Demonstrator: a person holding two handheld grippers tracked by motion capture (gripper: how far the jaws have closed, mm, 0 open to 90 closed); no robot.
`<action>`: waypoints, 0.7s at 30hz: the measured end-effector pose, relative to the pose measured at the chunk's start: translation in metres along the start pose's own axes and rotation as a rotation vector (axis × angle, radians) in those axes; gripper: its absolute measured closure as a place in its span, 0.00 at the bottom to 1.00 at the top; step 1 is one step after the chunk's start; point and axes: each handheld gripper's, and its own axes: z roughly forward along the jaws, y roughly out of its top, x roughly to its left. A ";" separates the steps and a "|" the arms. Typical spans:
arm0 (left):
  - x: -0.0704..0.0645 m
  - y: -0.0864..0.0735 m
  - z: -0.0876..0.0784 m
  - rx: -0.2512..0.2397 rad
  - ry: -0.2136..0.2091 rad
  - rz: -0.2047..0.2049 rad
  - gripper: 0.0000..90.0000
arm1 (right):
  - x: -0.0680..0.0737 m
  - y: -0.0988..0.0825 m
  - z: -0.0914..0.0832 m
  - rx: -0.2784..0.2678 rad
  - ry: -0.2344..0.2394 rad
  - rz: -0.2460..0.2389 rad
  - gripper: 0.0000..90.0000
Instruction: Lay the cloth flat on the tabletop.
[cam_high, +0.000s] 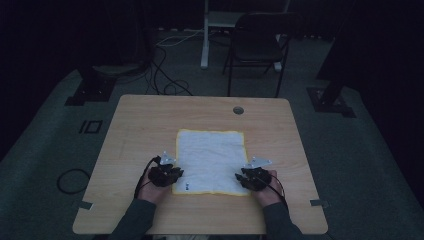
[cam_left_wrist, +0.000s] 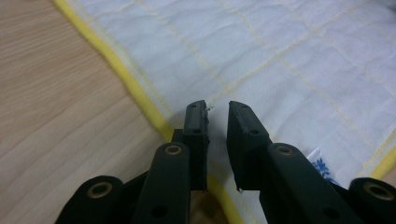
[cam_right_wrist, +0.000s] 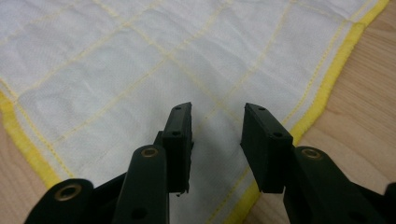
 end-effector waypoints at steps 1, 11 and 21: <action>0.000 -0.002 -0.001 -0.002 0.002 -0.001 0.89 | 0.001 -0.001 -0.001 -0.001 0.002 0.001 0.70; -0.009 -0.017 -0.014 -0.004 0.042 0.013 0.94 | 0.013 -0.007 -0.007 -0.001 0.023 -0.009 0.69; -0.010 -0.028 -0.022 -0.015 0.046 -0.023 0.95 | 0.018 -0.007 -0.006 -0.004 0.045 -0.026 0.68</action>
